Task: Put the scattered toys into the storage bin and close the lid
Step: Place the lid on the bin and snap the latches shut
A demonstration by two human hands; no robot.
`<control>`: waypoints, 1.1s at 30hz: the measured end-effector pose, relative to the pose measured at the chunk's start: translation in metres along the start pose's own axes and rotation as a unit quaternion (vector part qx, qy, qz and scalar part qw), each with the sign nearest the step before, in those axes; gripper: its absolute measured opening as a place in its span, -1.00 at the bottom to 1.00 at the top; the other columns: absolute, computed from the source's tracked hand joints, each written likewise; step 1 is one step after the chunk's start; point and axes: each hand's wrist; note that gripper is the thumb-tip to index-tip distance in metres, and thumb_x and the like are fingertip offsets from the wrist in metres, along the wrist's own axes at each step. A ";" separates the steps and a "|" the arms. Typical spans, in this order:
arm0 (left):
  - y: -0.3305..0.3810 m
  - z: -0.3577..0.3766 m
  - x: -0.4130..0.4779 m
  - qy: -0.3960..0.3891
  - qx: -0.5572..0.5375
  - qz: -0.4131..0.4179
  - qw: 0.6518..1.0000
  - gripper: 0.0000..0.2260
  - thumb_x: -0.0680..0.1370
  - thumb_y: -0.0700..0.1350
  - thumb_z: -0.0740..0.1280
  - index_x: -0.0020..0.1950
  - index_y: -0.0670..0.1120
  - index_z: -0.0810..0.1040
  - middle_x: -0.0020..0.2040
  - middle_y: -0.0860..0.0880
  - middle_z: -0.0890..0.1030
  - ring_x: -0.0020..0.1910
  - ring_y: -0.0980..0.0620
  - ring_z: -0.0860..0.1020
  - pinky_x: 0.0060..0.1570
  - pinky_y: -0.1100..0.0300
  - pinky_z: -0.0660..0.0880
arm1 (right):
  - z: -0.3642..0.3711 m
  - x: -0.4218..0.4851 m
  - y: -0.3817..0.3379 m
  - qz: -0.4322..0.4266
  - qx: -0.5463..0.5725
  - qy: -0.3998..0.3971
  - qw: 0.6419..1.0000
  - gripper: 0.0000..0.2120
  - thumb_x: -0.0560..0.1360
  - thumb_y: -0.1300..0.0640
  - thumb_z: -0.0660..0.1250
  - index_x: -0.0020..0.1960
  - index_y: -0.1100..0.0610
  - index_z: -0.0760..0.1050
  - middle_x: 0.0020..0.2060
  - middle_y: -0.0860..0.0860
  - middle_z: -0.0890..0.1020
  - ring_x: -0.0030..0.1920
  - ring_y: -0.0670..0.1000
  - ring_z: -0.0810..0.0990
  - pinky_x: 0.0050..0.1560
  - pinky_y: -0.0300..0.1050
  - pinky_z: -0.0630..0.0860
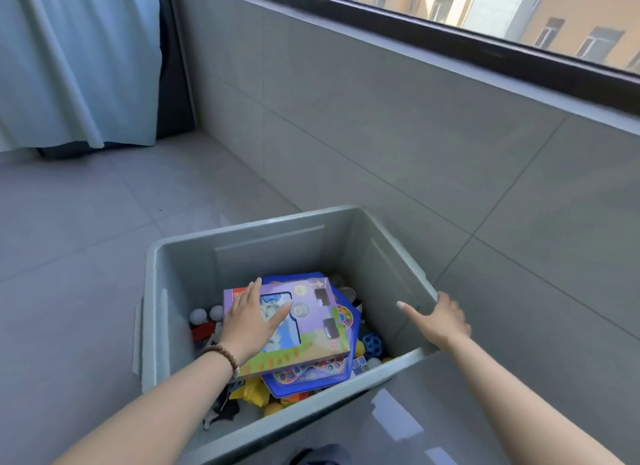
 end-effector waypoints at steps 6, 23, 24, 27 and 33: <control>-0.013 -0.028 -0.035 0.027 0.189 0.003 0.982 -0.14 0.43 0.45 0.06 0.56 -0.02 -0.04 0.57 -0.02 -0.04 0.54 -0.06 -0.06 0.47 -0.09 -0.09 | 0.015 -0.065 0.028 0.024 0.006 -0.030 0.999 -0.09 0.36 -0.39 0.28 0.44 0.20 0.13 0.35 0.19 0.33 0.36 0.19 0.32 0.29 0.09 0.34; -0.098 -0.069 -0.049 0.107 0.059 -0.224 0.967 0.09 0.25 0.47 0.31 0.54 -0.05 -0.11 0.28 -0.23 0.43 0.15 -0.20 0.51 -0.04 0.02 0.47 | 0.000 -0.033 0.011 0.048 0.158 -0.064 0.984 -0.02 0.18 -0.41 0.43 0.30 0.25 0.27 0.05 0.14 0.54 -0.01 0.15 0.56 -0.15 -0.02 0.49; -0.098 -0.068 -0.048 0.123 0.050 -0.227 0.965 0.05 0.25 0.46 0.31 0.53 -0.04 -0.05 0.25 -0.23 0.46 0.15 -0.21 0.51 -0.02 0.00 0.46 | 0.000 -0.031 0.010 0.056 0.166 -0.063 0.982 0.01 0.18 -0.41 0.43 0.34 0.25 0.24 0.10 0.14 0.53 0.04 0.16 0.55 -0.10 -0.01 0.49; -0.094 -0.071 -0.046 0.163 -0.039 -0.221 0.961 -0.10 0.30 0.37 0.38 0.48 -0.01 0.11 0.24 -0.22 0.51 0.16 -0.25 0.51 0.04 -0.03 0.45 | -0.003 -0.032 0.009 0.067 0.220 -0.058 0.971 0.01 0.22 -0.32 0.47 0.41 0.24 0.19 0.18 0.14 0.48 0.14 0.17 0.50 0.03 0.00 0.45; -0.060 -0.087 -0.033 0.181 -0.104 -0.166 0.964 -0.14 0.33 0.32 0.40 0.46 -0.12 0.24 0.37 -0.17 0.43 0.30 -0.23 0.43 0.22 -0.08 0.41 | -0.024 -0.062 0.039 0.108 0.307 -0.025 0.945 -0.18 0.32 -0.16 0.49 0.35 0.30 0.26 -0.05 0.10 0.46 0.02 0.17 0.51 0.01 -0.02 0.42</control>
Point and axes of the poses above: each hand's wrist, its own x-axis towards the middle knuckle, its own z-axis out of the palm, y = z × x
